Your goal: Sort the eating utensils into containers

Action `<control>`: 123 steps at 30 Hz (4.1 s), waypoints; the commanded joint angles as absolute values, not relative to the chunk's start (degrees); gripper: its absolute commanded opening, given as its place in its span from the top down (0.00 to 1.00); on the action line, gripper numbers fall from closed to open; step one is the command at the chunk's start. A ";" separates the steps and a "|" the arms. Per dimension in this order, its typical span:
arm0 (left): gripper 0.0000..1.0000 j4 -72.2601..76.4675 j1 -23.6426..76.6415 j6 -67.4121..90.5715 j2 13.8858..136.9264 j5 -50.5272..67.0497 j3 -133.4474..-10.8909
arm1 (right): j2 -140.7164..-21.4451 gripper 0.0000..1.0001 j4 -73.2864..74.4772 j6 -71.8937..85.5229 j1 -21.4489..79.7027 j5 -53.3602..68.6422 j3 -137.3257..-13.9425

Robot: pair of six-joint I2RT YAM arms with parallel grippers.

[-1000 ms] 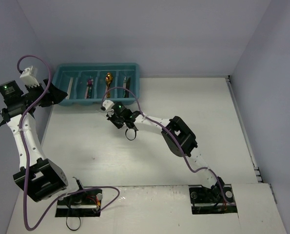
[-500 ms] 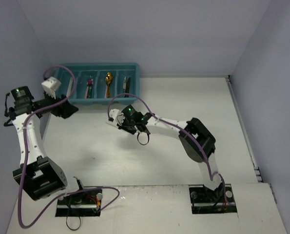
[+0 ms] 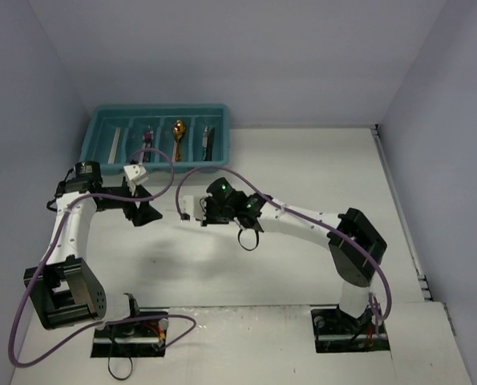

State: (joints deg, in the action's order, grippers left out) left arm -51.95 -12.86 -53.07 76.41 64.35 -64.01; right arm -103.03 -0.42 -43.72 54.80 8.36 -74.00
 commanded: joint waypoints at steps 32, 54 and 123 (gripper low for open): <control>0.30 -95.27 4.63 -92.66 97.50 67.62 -73.39 | -74.94 1.00 -5.83 -87.90 63.11 15.76 -50.33; 0.32 -72.55 11.49 -47.29 84.30 60.59 -73.22 | -74.29 1.00 -7.80 -93.95 65.30 6.61 -47.57; 1.00 -49.23 -7.48 -14.70 89.92 41.24 -89.16 | -63.13 0.24 -12.03 -71.32 68.64 -10.41 -45.38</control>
